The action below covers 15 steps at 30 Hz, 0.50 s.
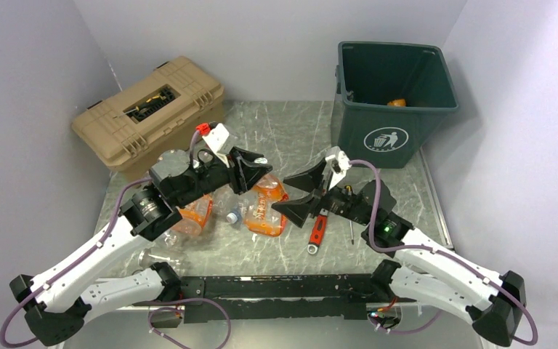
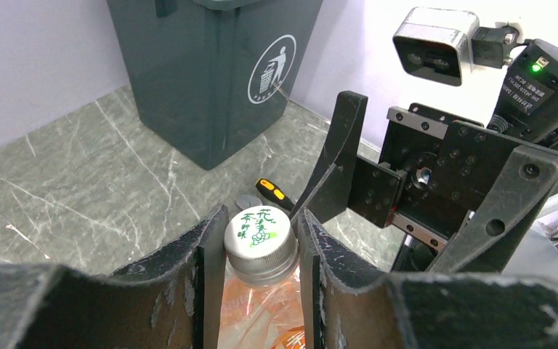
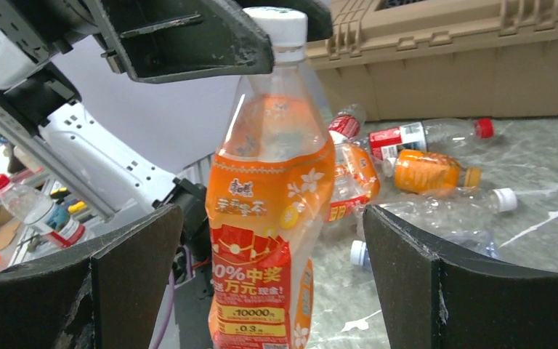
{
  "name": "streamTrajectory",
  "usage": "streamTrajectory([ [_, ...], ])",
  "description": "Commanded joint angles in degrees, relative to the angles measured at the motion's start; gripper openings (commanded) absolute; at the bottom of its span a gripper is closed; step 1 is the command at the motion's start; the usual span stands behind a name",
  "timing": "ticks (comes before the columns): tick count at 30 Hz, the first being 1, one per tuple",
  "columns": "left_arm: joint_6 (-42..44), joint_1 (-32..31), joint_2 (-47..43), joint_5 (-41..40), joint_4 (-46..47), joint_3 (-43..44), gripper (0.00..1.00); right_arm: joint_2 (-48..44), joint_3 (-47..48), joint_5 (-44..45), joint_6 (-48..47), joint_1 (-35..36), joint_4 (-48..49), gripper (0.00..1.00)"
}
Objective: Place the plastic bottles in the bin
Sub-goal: Pick up the plastic bottle from the corner of the board.
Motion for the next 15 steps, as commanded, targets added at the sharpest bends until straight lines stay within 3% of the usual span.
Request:
streamTrajectory([
  [1, -1.1, 0.2, -1.2, -0.2, 3.3, 1.0, 0.00, 2.1, 3.7, -1.4, -0.4, 2.2, 3.9, 1.00],
  [10, -3.4, 0.1, -2.8, 0.0, 5.0, 0.1, 0.00, 5.5, 4.0, 7.4, -2.4, 5.8, 0.5, 0.98],
  [14, -4.2, 0.2, -3.1, 0.9, 5.5, 0.1, 0.00, 6.5, 4.1, 8.6, -1.7, 5.9, 1.1, 0.88],
  [15, -4.5, 0.1, -3.2, 0.9, 5.6, 0.2, 0.00, 6.7, 4.2, 8.4, -1.6, 6.0, 1.1, 0.81],
])
